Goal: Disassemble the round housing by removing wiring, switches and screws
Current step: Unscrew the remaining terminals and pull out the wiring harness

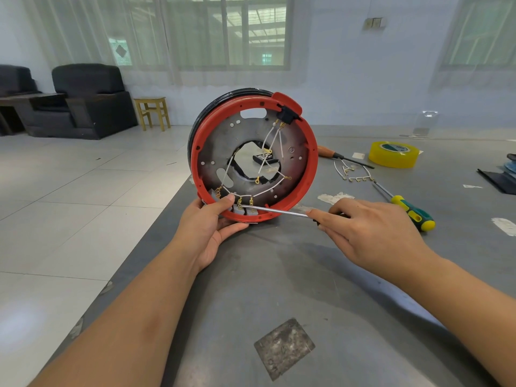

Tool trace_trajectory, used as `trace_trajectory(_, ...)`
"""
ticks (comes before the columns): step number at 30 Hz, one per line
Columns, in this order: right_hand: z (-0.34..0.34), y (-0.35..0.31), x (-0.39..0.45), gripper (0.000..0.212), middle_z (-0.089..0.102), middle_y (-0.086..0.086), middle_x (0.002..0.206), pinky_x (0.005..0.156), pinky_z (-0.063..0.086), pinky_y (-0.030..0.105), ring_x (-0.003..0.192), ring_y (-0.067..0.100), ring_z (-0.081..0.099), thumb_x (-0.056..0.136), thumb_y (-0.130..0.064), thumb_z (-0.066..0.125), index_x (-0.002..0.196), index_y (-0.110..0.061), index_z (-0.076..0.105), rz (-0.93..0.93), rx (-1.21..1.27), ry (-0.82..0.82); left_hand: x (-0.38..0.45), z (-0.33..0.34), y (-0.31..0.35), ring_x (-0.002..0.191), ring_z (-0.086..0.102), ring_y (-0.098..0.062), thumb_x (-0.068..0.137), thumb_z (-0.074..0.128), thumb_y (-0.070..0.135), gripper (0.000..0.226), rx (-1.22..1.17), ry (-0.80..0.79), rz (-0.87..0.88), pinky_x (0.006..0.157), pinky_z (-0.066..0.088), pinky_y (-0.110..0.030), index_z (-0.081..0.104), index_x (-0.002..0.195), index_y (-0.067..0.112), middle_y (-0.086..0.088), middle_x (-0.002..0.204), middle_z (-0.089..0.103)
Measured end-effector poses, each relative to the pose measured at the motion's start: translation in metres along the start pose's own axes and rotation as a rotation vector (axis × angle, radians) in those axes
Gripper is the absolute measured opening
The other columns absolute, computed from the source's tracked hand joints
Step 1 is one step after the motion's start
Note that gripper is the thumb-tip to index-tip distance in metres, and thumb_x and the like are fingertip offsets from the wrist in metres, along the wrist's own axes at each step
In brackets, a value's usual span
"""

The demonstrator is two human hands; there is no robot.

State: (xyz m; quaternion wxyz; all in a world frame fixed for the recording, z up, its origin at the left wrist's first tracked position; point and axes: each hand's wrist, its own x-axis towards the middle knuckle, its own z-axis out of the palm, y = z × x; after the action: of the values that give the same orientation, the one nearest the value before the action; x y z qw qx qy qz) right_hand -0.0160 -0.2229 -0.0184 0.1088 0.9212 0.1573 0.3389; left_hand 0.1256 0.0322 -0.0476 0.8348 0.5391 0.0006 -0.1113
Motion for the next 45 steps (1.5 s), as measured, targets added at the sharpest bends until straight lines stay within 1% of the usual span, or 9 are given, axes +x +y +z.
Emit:
trace_trajectory(11, 0.002, -0.001, 0.000, 0.029, 0.065, 0.002, 0.082, 0.043, 0.040, 0.028, 0.059, 0.027, 0.060, 0.096, -0.029, 0.066, 0.124, -0.028, 0.071, -0.004, -0.008, -0.005, 0.001, 0.000, 0.001, 0.088, 0.080, -0.034, 0.098, 0.070, 0.005, 0.029, -0.019, 0.012, -0.017, 0.067, 0.066, -0.045, 0.059, 0.125, 0.006, -0.013, 0.091, 0.081)
trace_trajectory(15, 0.001, -0.004, 0.001, 0.028, 0.066, -0.009, 0.078, 0.044, 0.030, 0.020, 0.059, 0.020, 0.063, 0.094, -0.033, 0.066, 0.120, -0.037, 0.073, 0.109, 0.109, -0.044, 0.001, 0.000, -0.001, 0.089, 0.080, -0.034, 0.098, 0.070, 0.005, 0.028, -0.006, 0.003, -0.006, 0.066, 0.065, -0.044, 0.059, 0.123, 0.007, -0.012, 0.088, 0.081)
trace_trajectory(19, -0.003, -0.008, 0.003, 0.027, 0.064, -0.013, 0.075, 0.046, 0.022, 0.019, 0.060, 0.020, 0.062, 0.094, -0.035, 0.065, 0.118, -0.044, 0.073, 0.168, 0.135, -0.078, 0.002, 0.000, -0.002, 0.089, 0.080, -0.033, 0.098, 0.070, 0.003, 0.029, -0.003, 0.007, 0.007, 0.065, 0.065, -0.043, 0.059, 0.125, 0.007, -0.011, 0.090, 0.081)
trace_trajectory(22, -0.007, -0.014, 0.005, 0.029, 0.065, -0.013, 0.080, 0.046, 0.027, 0.022, 0.067, 0.020, 0.064, 0.097, -0.040, 0.055, 0.122, -0.047, 0.069, 0.183, 0.129, -0.119, 0.002, 0.001, -0.003, 0.090, 0.080, -0.033, 0.098, 0.069, 0.003, 0.030, -0.017, 0.015, 0.019, 0.067, 0.066, -0.044, 0.059, 0.126, 0.008, -0.013, 0.093, 0.081)
trace_trajectory(27, -0.014, -0.028, 0.008, 0.044, 0.062, -0.012, 0.093, 0.055, 0.049, 0.028, 0.077, 0.019, 0.065, 0.099, -0.050, 0.025, 0.136, -0.051, 0.050, 0.217, 0.050, -0.261, 0.002, 0.001, -0.003, 0.092, 0.079, -0.035, 0.099, 0.067, 0.001, 0.031, -0.071, 0.049, 0.033, 0.069, 0.066, -0.046, 0.059, 0.129, 0.007, -0.013, 0.099, 0.081)
trace_trajectory(31, -0.019, -0.036, 0.010, 0.054, 0.061, -0.011, 0.091, 0.057, 0.051, 0.031, 0.076, 0.021, 0.064, 0.095, -0.050, 0.013, 0.134, -0.046, 0.049, 0.245, 0.024, -0.292, 0.003, -0.001, -0.002, 0.091, 0.079, -0.037, 0.099, 0.065, 0.000, 0.029, -0.109, 0.059, 0.016, 0.068, 0.066, -0.046, 0.060, 0.128, 0.006, -0.015, 0.100, 0.080)
trace_trajectory(35, -0.022, -0.039, 0.011, 0.050, 0.059, -0.010, 0.095, 0.059, 0.052, 0.031, 0.078, 0.022, 0.065, 0.098, -0.050, 0.013, 0.134, -0.042, 0.046, 0.233, 0.010, -0.339, 0.001, 0.000, -0.003, 0.091, 0.079, -0.036, 0.099, 0.066, 0.000, 0.029, -0.091, 0.048, 0.030, 0.070, 0.066, -0.046, 0.060, 0.127, 0.005, -0.014, 0.099, 0.081)
trace_trajectory(43, -0.020, -0.048, 0.009, 0.046, 0.058, -0.008, 0.104, 0.057, 0.044, 0.030, 0.082, 0.024, 0.065, 0.101, -0.049, 0.016, 0.137, -0.038, 0.042, 0.229, -0.017, -0.377, 0.002, 0.000, -0.003, 0.088, 0.080, -0.033, 0.100, 0.065, 0.002, 0.020, -0.088, 0.038, 0.037, 0.077, 0.066, -0.051, 0.061, 0.119, 0.009, -0.009, 0.088, 0.081)
trace_trajectory(45, -0.019, -0.050, 0.008, 0.042, 0.057, -0.008, 0.107, 0.059, 0.047, 0.031, 0.084, 0.024, 0.065, 0.102, -0.048, 0.020, 0.136, -0.038, 0.042, 0.235, 0.007, -0.383, 0.002, 0.000, -0.003, 0.088, 0.080, -0.033, 0.100, 0.065, 0.002, 0.019, -0.088, 0.039, 0.039, 0.078, 0.066, -0.052, 0.061, 0.117, 0.010, -0.009, 0.087, 0.081)
